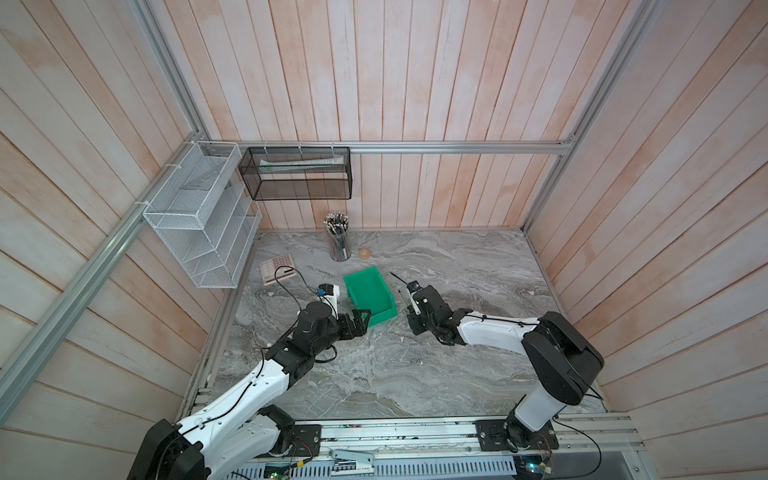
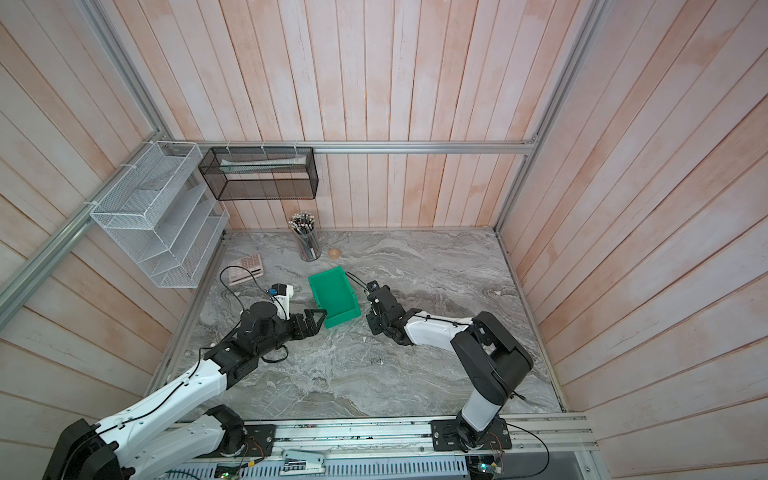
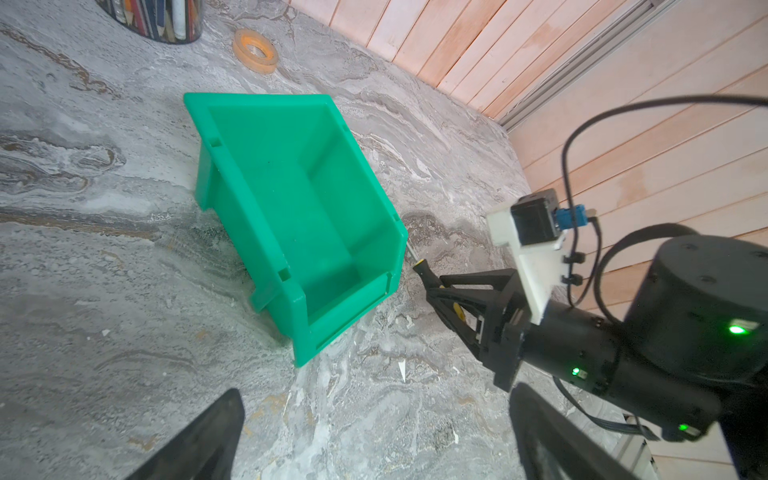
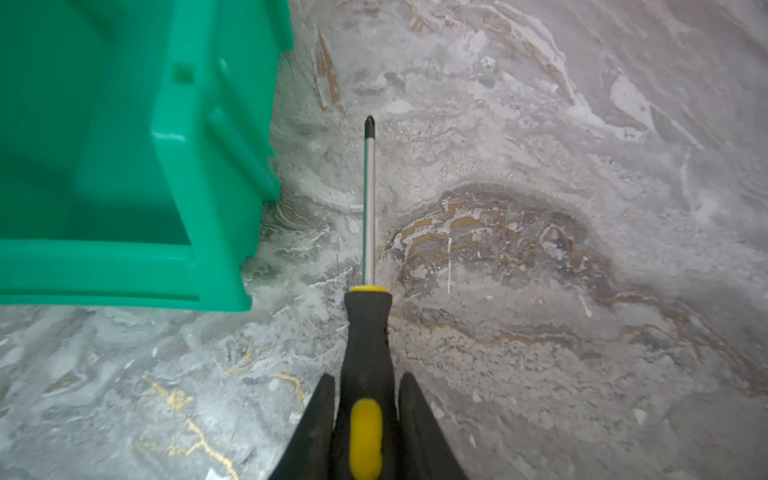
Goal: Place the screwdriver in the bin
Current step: 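Lift the screwdriver with the right gripper and carry it over the bin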
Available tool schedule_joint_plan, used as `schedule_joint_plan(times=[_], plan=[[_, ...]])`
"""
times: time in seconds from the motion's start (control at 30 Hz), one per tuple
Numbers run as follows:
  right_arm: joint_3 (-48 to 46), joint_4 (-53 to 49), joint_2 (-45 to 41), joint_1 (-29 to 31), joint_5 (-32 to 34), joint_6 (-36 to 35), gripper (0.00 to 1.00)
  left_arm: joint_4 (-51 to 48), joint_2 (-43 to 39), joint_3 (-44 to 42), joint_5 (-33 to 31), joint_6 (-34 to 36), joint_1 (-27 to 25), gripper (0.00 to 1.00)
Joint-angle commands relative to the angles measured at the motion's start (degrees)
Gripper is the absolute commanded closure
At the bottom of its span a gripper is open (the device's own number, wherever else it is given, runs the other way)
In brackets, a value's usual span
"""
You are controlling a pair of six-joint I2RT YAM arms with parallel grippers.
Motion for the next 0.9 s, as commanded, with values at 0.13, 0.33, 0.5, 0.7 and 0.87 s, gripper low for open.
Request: schedule_joint_plan(times=[0.13, 0.33, 0.5, 0.7, 0.87], plan=[[7.37, -3.21, -7.24, 0.15, -4.51, 10.92, 0.82, -0.69, -0.91, 2.20, -1.97, 1.16, -0.20, 0.00], [8.99, 4.41, -8.43, 2.01, -10.49, 23.65, 0.82, -5.78, -1.12, 8.09, -1.94, 3.12, 0.13, 0.00], [7.87, 13.88, -6.43, 4.52, -12.23, 34.76, 0.82, -7.78, -2.24, 10.47, 3.14, 3.18, 3.12, 0.00], [8.42, 19.96, -1.71, 6.60, -11.89, 44.72, 0.82, -8.01, -4.39, 8.56, 8.04, 2.16, 7.79, 0.00], [9.82, 19.40, 2.09, 8.75, -9.37, 52.81, 0.82, -6.58, -6.22, 6.21, 8.76, 1.08, 8.31, 0.00]])
